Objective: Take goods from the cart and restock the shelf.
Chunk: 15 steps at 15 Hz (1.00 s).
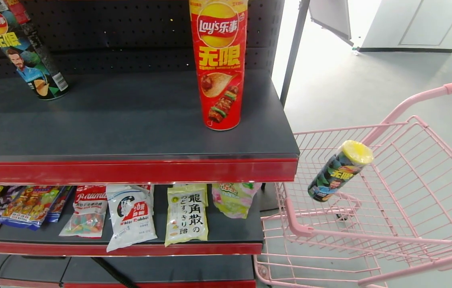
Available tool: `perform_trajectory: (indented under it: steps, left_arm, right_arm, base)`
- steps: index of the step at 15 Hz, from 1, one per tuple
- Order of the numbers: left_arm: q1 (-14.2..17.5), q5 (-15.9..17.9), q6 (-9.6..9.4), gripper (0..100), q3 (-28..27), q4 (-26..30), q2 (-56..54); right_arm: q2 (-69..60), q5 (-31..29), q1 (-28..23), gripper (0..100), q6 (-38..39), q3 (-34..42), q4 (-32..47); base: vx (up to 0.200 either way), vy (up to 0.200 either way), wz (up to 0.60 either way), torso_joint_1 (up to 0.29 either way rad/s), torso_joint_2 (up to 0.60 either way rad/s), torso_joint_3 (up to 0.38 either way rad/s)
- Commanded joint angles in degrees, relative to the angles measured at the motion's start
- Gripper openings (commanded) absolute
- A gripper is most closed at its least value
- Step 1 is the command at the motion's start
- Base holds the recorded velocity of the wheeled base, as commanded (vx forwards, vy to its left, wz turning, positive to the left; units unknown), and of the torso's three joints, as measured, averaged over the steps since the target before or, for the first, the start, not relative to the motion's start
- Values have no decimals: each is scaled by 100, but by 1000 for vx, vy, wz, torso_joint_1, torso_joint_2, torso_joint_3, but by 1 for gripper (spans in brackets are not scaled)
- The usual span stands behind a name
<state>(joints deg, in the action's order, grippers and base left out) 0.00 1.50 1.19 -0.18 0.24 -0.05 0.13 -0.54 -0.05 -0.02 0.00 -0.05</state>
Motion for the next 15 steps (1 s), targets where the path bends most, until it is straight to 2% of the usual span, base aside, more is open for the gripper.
perform_trajectory:
  steps: [1,2,3,4,6,7,8,9,10,11,12,13,15]
  left_arm:
    - [0,-1,4,100,1,2,5]
    - [0,-1,4,100,1,2,5]
    - [0,-1,-5,100,1,2,5]
    - [0,-1,4,100,1,2,5]
    - [0,-1,4,100,1,2,5]
    - [0,-1,4,100,1,2,5]
    - [0,-1,4,100,1,2,5]
    - [0,-1,4,100,1,2,5]
    - [0,-1,4,100,1,2,5]
    - [0,-1,4,100,1,2,5]
    - [0,-1,4,100,1,2,5]
    - [0,-1,4,100,1,2,5]
    - [0,-1,4,100,1,2,5]
  right_arm:
    - [39,106,5,100,-24,0,-4]
    - [39,159,5,100,-33,0,-4]
    - [101,467,14,100,-182,-281,-39]
    - [1085,704,84,100,-279,-1591,75]
    - [3309,792,172,100,-85,-3665,-127]
    - [4232,1082,277,100,46,-4518,-153]
    - [4996,1557,304,100,-217,-4966,-171]
    - [5603,2058,-57,100,-622,-5159,-250]
    - [6183,2541,-865,100,-1167,-5186,-496]
    - [6833,3174,-2008,100,-1905,-5133,-909]
    - [7352,3912,-2421,100,-2564,-5150,-1173]
    - [7633,4184,-2421,100,-2942,-5133,-1208]
    - [8538,4598,-2315,100,-4462,-4913,-1226]
  base:
    - [0,0,0,0,0,0]
    - [0,0,0,0,0,0]
    - [0,0,0,0,0,0]
    - [0,0,0,0,0,0]
    - [0,0,0,0,0,0]
    - [0,0,0,0,0,0]
    - [0,0,0,0,0,0]
    - [0,0,0,0,0,0]
    - [0,0,0,0,0,0]
    - [0,0,0,0,0,0]
    - [0,0,0,0,0,0]
    - [0,0,0,0,0,0]
    - [0,0,0,0,0,0]
